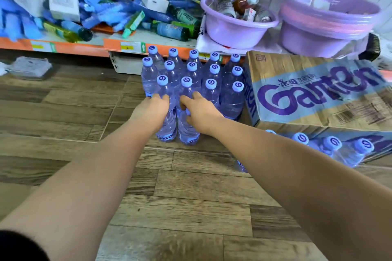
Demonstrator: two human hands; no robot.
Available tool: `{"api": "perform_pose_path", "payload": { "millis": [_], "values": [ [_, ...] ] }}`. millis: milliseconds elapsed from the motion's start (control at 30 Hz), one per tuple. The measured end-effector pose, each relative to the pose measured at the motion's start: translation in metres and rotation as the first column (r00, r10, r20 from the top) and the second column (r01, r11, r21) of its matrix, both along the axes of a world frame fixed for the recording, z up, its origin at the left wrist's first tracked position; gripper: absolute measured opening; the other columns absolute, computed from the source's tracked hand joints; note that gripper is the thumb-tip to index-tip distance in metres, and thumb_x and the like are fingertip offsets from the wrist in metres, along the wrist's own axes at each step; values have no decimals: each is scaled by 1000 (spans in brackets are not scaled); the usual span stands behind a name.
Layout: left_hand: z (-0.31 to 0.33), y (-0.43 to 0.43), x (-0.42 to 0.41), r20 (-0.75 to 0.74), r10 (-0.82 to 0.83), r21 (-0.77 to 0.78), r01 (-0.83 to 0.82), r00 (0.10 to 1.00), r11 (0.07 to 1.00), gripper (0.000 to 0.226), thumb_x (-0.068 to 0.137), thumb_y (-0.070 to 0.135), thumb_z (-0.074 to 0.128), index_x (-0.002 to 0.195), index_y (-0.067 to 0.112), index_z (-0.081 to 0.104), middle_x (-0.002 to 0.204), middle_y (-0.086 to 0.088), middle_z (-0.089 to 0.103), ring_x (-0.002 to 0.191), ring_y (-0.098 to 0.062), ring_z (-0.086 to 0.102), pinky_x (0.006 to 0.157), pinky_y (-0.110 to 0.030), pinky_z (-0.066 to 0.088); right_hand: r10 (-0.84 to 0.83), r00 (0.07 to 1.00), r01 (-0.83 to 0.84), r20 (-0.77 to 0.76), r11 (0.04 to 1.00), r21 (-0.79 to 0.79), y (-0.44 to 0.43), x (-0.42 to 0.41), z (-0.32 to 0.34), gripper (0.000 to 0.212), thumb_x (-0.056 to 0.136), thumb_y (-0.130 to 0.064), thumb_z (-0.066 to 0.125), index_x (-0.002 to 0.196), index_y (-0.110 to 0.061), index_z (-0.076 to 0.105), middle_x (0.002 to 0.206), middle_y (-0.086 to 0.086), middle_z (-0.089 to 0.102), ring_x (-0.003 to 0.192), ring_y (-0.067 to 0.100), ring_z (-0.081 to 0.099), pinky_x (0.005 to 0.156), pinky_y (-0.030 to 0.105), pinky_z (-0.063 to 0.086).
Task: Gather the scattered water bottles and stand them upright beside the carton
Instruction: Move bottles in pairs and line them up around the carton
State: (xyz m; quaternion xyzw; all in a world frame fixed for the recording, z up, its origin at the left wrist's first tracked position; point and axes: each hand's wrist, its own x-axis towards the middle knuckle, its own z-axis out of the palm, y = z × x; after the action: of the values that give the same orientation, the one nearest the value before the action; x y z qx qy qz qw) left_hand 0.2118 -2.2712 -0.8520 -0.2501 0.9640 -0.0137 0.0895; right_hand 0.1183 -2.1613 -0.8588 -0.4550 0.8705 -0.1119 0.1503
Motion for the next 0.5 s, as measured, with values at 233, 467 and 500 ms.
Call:
{"api": "perform_pose_path", "payload": {
  "millis": [233, 467, 500],
  "values": [
    [36, 24, 5, -12, -5, -92, 4, 1000, 996, 32, 94, 17, 50, 120, 1, 42, 123, -20, 50, 111, -38, 55, 81, -42, 46, -31, 998, 39, 52, 987, -154, 30, -2, 45, 28, 86, -9, 53, 114, -13, 52, 101, 9, 40, 81, 30, 46, 76, 36, 48],
    [109, 59, -15, -114, -104, -117, 90, 988, 989, 35, 91, 15, 52, 121, -2, 45, 124, -24, 51, 113, -40, 55, 87, -46, 48, -11, 999, -4, -50, 954, -299, 73, -10, 119, 29, 83, -6, 55, 112, -5, 58, 89, 9, 47, 88, 25, 44, 69, 33, 38],
    [123, 65, -20, -136, -104, -116, 88, 985, 989, 36, 91, 15, 52, 121, -2, 44, 123, -24, 51, 112, -41, 55, 87, -46, 48, -18, 998, -4, -66, 948, -318, 82, -14, 133, 28, 83, -6, 56, 111, -5, 59, 90, 12, 53, 88, 27, 47, 72, 36, 41]
  ]
}}
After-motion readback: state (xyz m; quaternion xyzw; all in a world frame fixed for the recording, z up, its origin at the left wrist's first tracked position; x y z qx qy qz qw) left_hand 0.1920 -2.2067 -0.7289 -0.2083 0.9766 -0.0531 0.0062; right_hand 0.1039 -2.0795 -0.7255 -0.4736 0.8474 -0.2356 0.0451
